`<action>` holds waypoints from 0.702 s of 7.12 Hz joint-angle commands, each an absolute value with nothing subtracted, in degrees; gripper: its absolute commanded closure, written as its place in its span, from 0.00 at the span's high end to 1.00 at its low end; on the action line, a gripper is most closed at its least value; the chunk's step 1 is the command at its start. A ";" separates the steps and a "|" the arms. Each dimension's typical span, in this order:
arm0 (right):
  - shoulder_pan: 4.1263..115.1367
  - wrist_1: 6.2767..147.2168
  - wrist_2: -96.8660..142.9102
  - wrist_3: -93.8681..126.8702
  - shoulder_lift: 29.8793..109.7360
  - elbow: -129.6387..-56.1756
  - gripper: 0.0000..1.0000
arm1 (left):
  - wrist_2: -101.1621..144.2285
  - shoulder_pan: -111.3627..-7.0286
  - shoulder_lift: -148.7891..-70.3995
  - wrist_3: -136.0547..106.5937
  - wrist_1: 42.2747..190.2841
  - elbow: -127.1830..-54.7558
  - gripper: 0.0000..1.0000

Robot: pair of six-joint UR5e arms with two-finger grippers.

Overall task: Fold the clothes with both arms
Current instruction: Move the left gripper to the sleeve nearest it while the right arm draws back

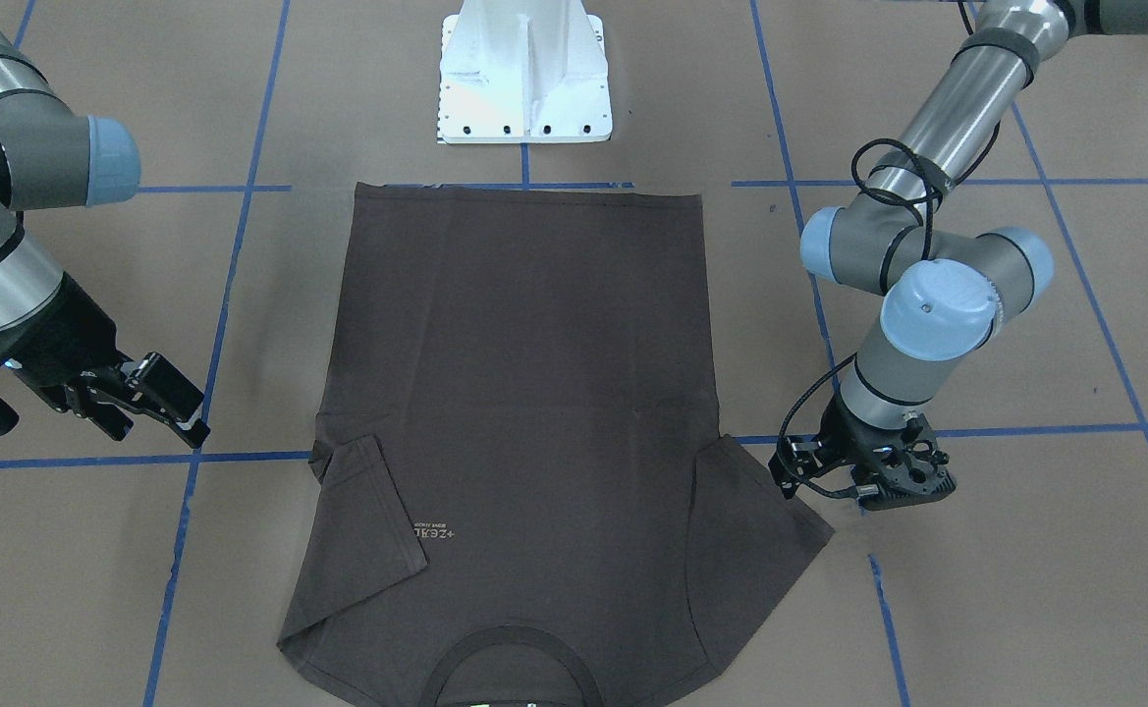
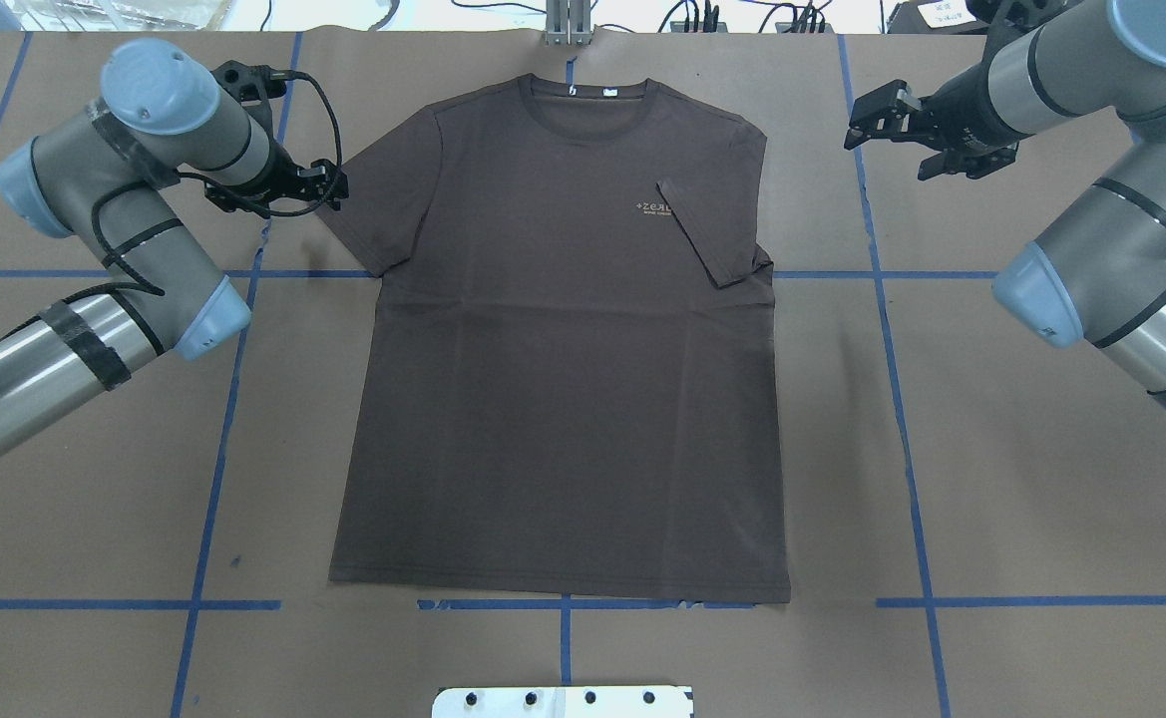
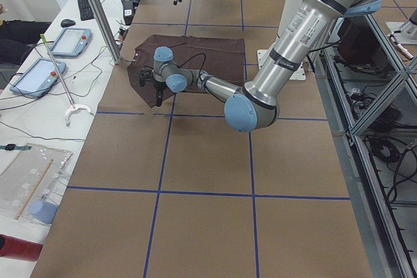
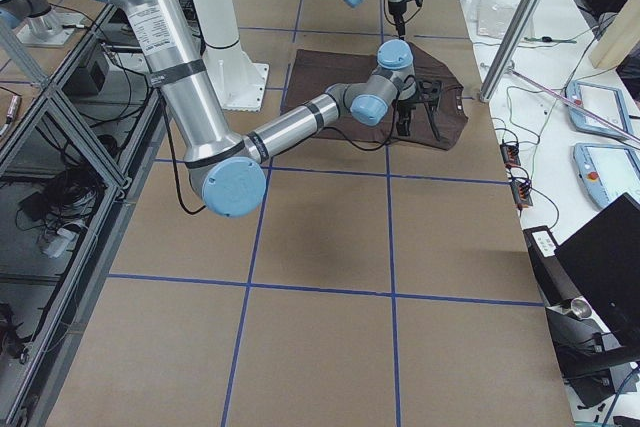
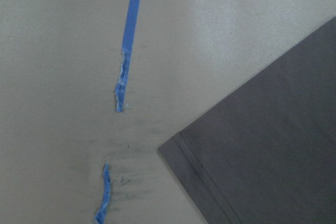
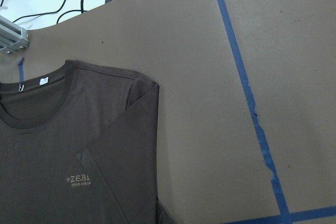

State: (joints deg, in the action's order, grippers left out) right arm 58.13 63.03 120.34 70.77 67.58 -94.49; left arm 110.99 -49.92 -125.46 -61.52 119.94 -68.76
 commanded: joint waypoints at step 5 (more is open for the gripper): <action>58.10 62.93 119.80 70.75 67.68 -94.57 1.00 | 108.98 -49.22 -129.37 -61.52 125.86 -60.91 0.76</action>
